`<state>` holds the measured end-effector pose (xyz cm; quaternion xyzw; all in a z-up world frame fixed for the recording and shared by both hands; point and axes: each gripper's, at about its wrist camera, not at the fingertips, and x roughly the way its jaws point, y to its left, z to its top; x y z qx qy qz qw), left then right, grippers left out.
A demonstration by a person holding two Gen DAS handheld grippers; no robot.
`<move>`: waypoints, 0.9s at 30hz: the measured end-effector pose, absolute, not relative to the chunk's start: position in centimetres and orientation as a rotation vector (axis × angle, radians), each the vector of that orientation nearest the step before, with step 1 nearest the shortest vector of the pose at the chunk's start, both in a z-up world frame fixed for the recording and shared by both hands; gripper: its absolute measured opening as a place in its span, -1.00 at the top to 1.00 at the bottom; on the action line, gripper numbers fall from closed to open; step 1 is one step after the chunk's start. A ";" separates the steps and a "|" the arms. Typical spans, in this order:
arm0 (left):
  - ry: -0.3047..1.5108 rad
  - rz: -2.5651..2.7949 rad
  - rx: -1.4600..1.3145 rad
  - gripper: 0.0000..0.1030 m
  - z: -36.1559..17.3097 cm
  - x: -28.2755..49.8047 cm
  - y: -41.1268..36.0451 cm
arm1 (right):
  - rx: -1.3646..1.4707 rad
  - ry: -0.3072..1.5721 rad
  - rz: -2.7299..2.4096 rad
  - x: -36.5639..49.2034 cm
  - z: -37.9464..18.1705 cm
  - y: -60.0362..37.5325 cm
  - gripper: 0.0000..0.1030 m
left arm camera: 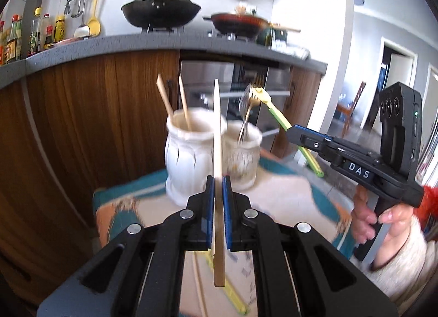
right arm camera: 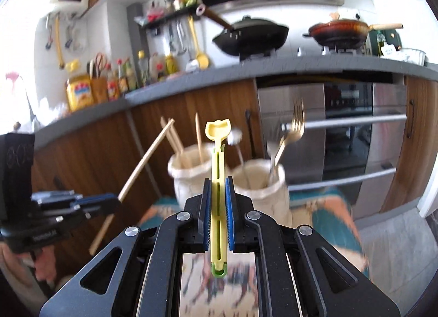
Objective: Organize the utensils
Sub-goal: 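Lift the chopstick and yellow utensil and carry both over the ceramic holder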
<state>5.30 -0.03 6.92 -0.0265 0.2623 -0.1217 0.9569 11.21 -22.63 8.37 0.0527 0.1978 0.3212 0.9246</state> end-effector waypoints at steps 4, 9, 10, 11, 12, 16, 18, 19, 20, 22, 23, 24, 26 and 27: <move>0.466 -0.247 -0.094 0.88 8.7 7.3 0.2 | 0.168 0.353 0.648 13.9 10.1 -22.2 0.80; 0.379 -0.236 -0.118 0.88 10.4 9.8 0.2 | 0.218 0.314 0.634 16.8 10.4 -21.6 0.80; 0.372 -0.238 -0.126 0.88 10.5 10.4 0.3 | 0.238 0.308 0.634 17.4 10.1 -21.7 0.80; 0.364 -0.241 -0.138 0.88 10.6 11.0 0.3 | 0.257 0.304 0.636 17.7 9.7 -21.8 0.80; 0.353 -0.242 -0.150 0.88 10.6 11.8 0.3 | 0.283 0.300 0.643 18.2 9.0 -22.0 0.80; 0.346 -0.221 -0.172 0.88 10.4 14.4 0.2 | 0.328 0.316 0.666 19.7 7.3 -22.3 0.80; 0.337 -0.209 -0.174 0.88 10.2 15.7 0.1 | 0.352 0.348 0.667 20.8 6.5 -22.4 0.80; 0.333 -0.210 -0.176 0.88 10.0 15.9 0.1 | 0.359 0.356 0.667 21.0 6.3 -22.5 0.80; 0.327 -0.209 -0.178 0.88 9.9 16.2 0.1 | 0.368 0.362 0.668 21.2 6.0 -22.6 0.80; 0.304 -0.206 -0.189 0.88 9.6 16.9 0.1 | 0.374 0.363 0.665 21.5 5.7 -22.7 0.80; 0.294 -0.207 -0.194 0.88 9.5 17.1 0.1 | 0.375 0.362 0.666 21.5 5.7 -22.7 0.80; 0.286 -0.201 -0.190 0.88 9.4 17.4 -0.1 | 0.376 0.359 0.667 21.5 5.6 -22.7 0.80; 0.276 -0.198 -0.184 0.88 9.0 17.6 -0.3 | 0.373 0.356 0.665 21.6 5.5 -22.6 0.80; 0.274 -0.204 -0.180 0.88 8.7 17.8 -0.4 | 0.372 0.355 0.666 21.6 5.4 -22.5 0.80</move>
